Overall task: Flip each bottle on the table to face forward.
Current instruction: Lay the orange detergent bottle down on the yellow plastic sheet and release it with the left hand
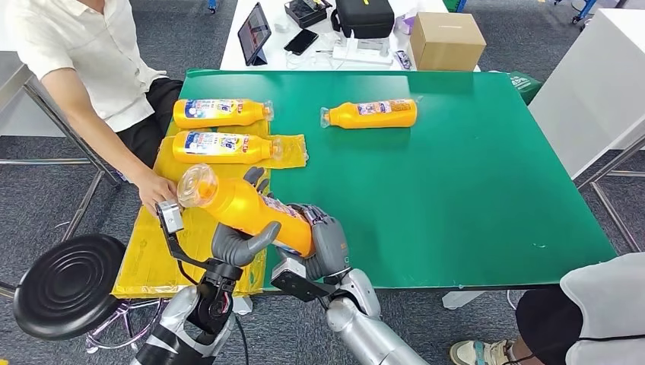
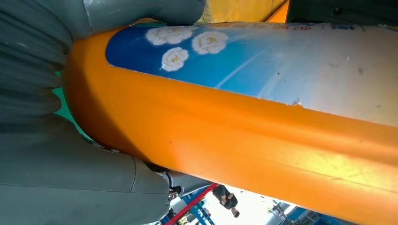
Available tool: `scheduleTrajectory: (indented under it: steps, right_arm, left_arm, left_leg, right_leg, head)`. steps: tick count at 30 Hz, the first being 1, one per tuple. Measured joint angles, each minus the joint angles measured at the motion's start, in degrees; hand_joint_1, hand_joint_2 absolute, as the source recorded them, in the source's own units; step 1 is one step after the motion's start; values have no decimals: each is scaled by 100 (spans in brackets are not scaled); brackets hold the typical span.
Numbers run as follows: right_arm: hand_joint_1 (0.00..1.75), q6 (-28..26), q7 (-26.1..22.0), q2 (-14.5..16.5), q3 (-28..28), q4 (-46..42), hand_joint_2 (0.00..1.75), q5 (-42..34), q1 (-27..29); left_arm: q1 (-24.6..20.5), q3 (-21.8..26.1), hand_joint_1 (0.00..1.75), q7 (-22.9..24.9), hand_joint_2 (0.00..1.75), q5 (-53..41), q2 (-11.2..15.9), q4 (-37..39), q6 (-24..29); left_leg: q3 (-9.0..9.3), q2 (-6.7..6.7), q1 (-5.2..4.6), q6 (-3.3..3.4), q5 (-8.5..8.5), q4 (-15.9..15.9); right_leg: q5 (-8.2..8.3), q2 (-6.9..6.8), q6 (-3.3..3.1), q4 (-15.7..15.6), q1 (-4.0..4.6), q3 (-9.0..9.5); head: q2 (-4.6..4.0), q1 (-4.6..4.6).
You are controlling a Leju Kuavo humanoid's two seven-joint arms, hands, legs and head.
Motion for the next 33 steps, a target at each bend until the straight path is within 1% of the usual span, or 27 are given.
scheduleTrajectory:
  steps: [1, 2, 5, 6, 7, 8, 10, 12, 17, 21, 23, 25, 27, 29, 31, 33]
  right_arm:
    - [140, 21, -33, 4, 11, 10, 175, -44, -10]
    - [129, 54, -72, 8, 23, 21, 175, -93, -22]
    - [39, 295, -210, 13, 58, 39, 175, -318, -48]
    - [14, 467, -260, 14, 69, 36, 175, -443, -49]
    - [6, 708, -306, 16, 80, 27, 175, -592, -45]
    - [2, 975, -342, 19, 89, 14, 175, -738, -35]
    - [0, 1429, -380, 20, 103, -20, 87, -946, -7]
    - [0, 1651, -378, 14, 121, -50, 0, -998, 9]
    - [0, 1828, -368, -26, 192, -128, 0, -969, 29]
    - [0, 1888, -368, -55, 213, -213, 0, -992, 111]
    - [0, 1916, -369, -72, 218, -289, 0, -1013, 174]
    - [0, 1896, -371, -137, 218, -516, 0, -1031, 389]
    - [0, 1797, -371, -256, 198, -893, 0, -1021, 756]
    - [0, 1682, -369, -380, 149, -1265, 0, -986, 1093]
    - [0, 1624, -366, -481, 97, -1554, 0, -960, 1297]
    - [0, 1611, -361, -551, 68, -1758, 0, -946, 1414]
  left_arm:
    - [-6, 2, 175, -23, 175, 8, -5, 1, -4]
    - [-9, 4, 175, -55, 175, 14, -11, 1, -11]
    - [-2, 12, 175, -260, 175, -5, -27, -1, -111]
    - [11, 22, 175, -369, 175, -13, -35, -8, -173]
    - [30, 43, 175, -481, 175, -18, -42, -29, -237]
    - [55, 73, 175, -574, 175, -19, -47, -60, -296]
    - [102, 145, 175, -679, 175, -20, -49, -141, -384]
    - [141, 213, 175, -720, 175, -22, -49, -213, -463]
    - [200, 374, 175, -751, 175, 38, -51, -299, -653]
    - [238, 480, 175, -709, 175, 262, -61, -344, -662]
    - [286, 538, 175, -706, 175, 225, -63, -398, -583]
    - [368, 648, 175, -772, 175, -169, -56, -542, -250]
    - [460, 844, 175, -908, 175, -922, -11, -721, 287]
    - [552, 1066, 175, -1021, 175, -1593, 60, -861, 679]
    - [633, 1203, 175, -1067, 175, -1884, 102, -973, 810]
    - [682, 1269, 175, -1079, 175, -1944, 119, -1054, 840]
  left_leg:
    - [0, 0, 0, 0, 0, 0]
    - [0, 0, 0, 0, 0, 0]
    - [0, 0, 0, 0, 0, 0]
    - [0, 1, 0, 0, 0, 0]
    - [0, 2, 0, 0, 0, 0]
    - [0, 3, 0, 0, 0, 0]
    - [0, 2, 0, 0, 0, 0]
    - [-1, 1, 1, 0, 0, 0]
    - [-1, 5, 1, 0, 0, 0]
    - [-1, 6, 0, 0, 0, 0]
    - [-2, 6, 0, 0, 0, 0]
    - [-3, 2, 0, 0, 0, 0]
    - [-9, -1, 0, 0, -1, 0]
    - [-16, -1, 1, -1, -2, 0]
    - [-19, -2, 1, -1, -2, -1]
    - [-19, -1, 1, -1, -2, -1]
  right_leg:
    - [0, 0, 0, 0, 0, 0]
    - [0, 0, 0, 0, 0, 0]
    - [0, 0, 0, 0, 0, 0]
    - [0, 0, 0, 0, 0, 0]
    - [0, 1, 0, 0, 0, -1]
    - [0, 1, 0, 0, 0, -2]
    - [0, 1, 0, 0, 0, -3]
    - [0, 1, 0, 0, 0, -4]
    - [0, 2, -1, 0, 0, -6]
    - [0, 2, -1, 0, 0, -5]
    - [0, 2, -1, 0, 0, -5]
    - [-1, 1, -1, 0, 0, -3]
    - [-2, 0, -1, 0, 0, -6]
    - [-3, 0, -2, 0, 1, -15]
    - [-4, 0, -3, 0, 1, -19]
    - [-4, 0, -4, 0, 1, -19]
  head:
    - [0, 1]
    - [0, 1]
    - [0, 1]
    - [0, 1]
    - [0, 1]
    - [0, 0]
    - [0, 1]
    - [0, 1]
    - [0, 1]
    - [0, 2]
    - [0, 1]
    - [0, 2]
    - [0, 2]
    - [0, -1]
    - [0, 1]
    - [0, 2]
